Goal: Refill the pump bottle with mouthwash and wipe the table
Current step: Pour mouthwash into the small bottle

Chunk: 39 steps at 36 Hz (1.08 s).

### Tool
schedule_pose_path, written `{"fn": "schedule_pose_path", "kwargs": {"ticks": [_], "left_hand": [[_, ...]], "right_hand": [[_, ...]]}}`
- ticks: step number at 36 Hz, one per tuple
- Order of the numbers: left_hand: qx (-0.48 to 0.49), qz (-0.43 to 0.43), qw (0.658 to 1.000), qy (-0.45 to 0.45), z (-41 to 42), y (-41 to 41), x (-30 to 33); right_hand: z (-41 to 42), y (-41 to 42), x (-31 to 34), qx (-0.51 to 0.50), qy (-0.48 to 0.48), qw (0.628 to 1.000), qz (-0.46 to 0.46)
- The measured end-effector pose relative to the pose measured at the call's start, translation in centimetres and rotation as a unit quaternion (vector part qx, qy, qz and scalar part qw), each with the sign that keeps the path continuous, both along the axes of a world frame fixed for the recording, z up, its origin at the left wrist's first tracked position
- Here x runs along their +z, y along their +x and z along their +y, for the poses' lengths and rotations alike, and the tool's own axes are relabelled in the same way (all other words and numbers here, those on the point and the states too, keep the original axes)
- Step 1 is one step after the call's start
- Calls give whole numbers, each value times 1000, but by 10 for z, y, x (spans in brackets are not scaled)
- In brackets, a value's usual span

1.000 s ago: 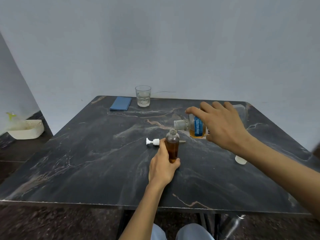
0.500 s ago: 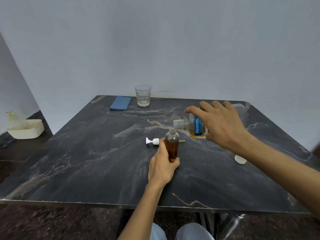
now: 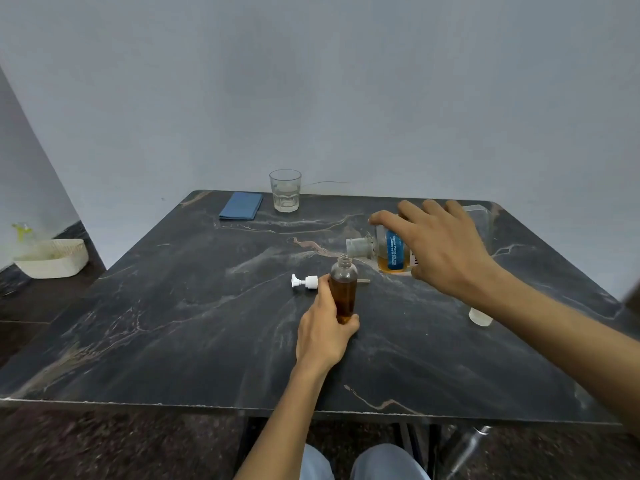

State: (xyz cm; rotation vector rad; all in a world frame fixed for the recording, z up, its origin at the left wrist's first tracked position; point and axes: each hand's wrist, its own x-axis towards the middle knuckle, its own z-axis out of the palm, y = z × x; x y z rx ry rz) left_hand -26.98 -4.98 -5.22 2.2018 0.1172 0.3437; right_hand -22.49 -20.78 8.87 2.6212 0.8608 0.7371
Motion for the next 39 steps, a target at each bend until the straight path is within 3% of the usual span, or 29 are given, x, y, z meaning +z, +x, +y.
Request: {"fn": "schedule_pose_path", "kwargs": {"ticks": [39], "left_hand": [[-4, -1, 1000, -3, 0, 0, 0]], "right_hand": [[-1, -5, -10, -17, 39, 999, 7]]}}
